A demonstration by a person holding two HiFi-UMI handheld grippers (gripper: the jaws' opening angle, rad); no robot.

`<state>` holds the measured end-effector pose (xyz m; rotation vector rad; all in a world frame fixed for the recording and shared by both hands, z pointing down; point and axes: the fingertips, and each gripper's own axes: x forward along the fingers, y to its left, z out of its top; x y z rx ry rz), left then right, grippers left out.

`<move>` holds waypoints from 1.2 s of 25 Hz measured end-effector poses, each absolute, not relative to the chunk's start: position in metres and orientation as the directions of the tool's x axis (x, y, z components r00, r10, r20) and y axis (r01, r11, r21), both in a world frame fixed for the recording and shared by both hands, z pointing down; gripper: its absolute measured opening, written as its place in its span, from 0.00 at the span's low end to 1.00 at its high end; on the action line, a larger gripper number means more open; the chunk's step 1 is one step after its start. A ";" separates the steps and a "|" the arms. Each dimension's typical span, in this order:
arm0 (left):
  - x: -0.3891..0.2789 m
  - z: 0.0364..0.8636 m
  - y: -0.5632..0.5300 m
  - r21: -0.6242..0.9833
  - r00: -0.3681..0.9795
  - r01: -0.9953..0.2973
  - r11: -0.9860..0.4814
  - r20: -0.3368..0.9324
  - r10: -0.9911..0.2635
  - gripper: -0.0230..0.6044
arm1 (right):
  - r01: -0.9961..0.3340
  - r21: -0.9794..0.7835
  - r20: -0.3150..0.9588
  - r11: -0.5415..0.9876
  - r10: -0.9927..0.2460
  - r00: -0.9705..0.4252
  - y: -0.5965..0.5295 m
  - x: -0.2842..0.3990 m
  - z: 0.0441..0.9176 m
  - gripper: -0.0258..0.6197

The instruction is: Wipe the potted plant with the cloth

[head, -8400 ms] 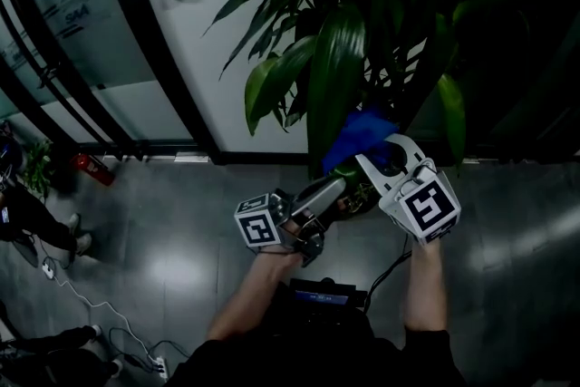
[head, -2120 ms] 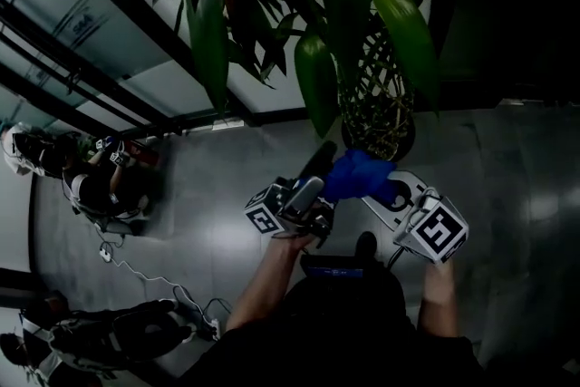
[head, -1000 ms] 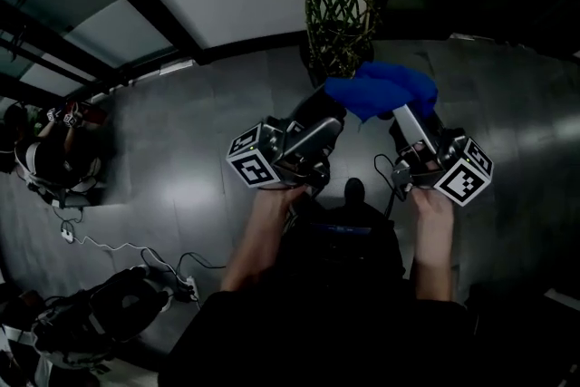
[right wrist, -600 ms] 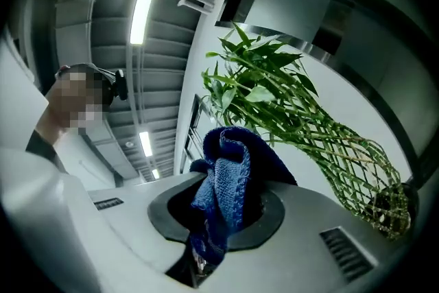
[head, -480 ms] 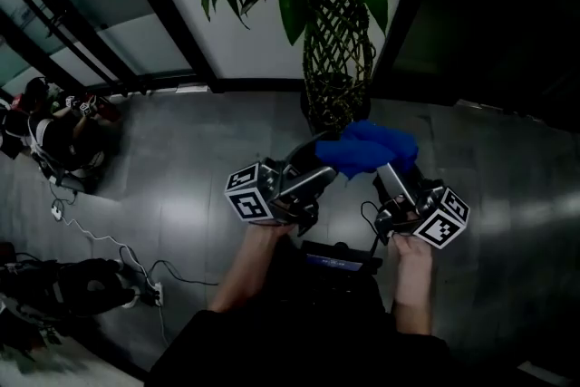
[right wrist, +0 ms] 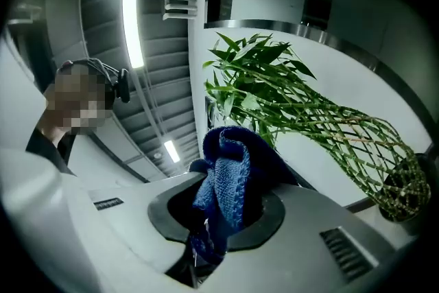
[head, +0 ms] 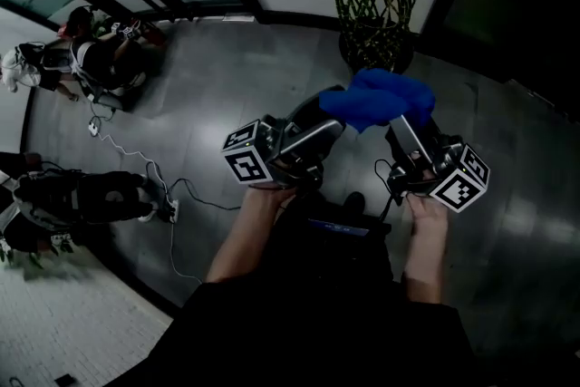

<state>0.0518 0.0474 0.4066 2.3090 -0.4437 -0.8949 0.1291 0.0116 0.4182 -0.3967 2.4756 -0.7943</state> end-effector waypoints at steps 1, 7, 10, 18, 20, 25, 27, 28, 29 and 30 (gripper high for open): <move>0.051 0.406 0.049 0.650 0.712 -0.105 -0.753 -0.480 -0.513 0.58 | -0.096 -0.606 -0.389 0.790 -0.400 -0.829 0.013 0.128 0.419 0.16; 0.052 0.402 0.064 0.621 0.703 -0.146 -0.770 -0.482 -0.523 0.57 | -0.038 -0.587 -0.428 0.809 -0.350 -0.833 0.032 0.120 0.421 0.16; 0.054 0.401 0.081 0.614 0.706 -0.132 -0.778 -0.493 -0.509 0.57 | -0.055 -0.580 -0.422 0.813 -0.358 -0.833 0.050 0.121 0.419 0.16; 0.029 0.388 0.117 0.575 0.704 -0.085 -0.814 -0.543 -0.457 0.57 | -0.108 -0.556 -0.389 0.824 -0.373 -0.842 0.088 0.094 0.409 0.16; 0.019 0.381 0.129 0.564 0.704 -0.073 -0.822 -0.555 -0.443 0.57 | -0.125 -0.551 -0.376 0.825 -0.379 -0.846 0.099 0.083 0.402 0.16; -0.004 0.372 0.146 0.542 0.699 -0.048 -0.839 -0.582 -0.416 0.57 | -0.156 -0.531 -0.355 0.833 -0.386 -0.851 0.113 0.059 0.390 0.16; -0.011 0.369 0.147 0.531 0.698 -0.040 -0.847 -0.591 -0.404 0.57 | -0.166 -0.519 -0.351 0.838 -0.387 -0.853 0.114 0.051 0.387 0.16; -0.014 0.369 0.147 0.525 0.697 -0.036 -0.850 -0.597 -0.398 0.57 | -0.171 -0.513 -0.349 0.842 -0.386 -0.854 0.114 0.047 0.386 0.16; -0.017 0.369 0.148 0.520 0.695 -0.033 -0.854 -0.602 -0.393 0.57 | -0.174 -0.506 -0.347 0.845 -0.384 -0.856 0.114 0.043 0.385 0.16; -0.021 0.369 0.147 0.516 0.693 -0.030 -0.856 -0.606 -0.390 0.57 | -0.176 -0.499 -0.345 0.848 -0.381 -0.858 0.114 0.039 0.384 0.16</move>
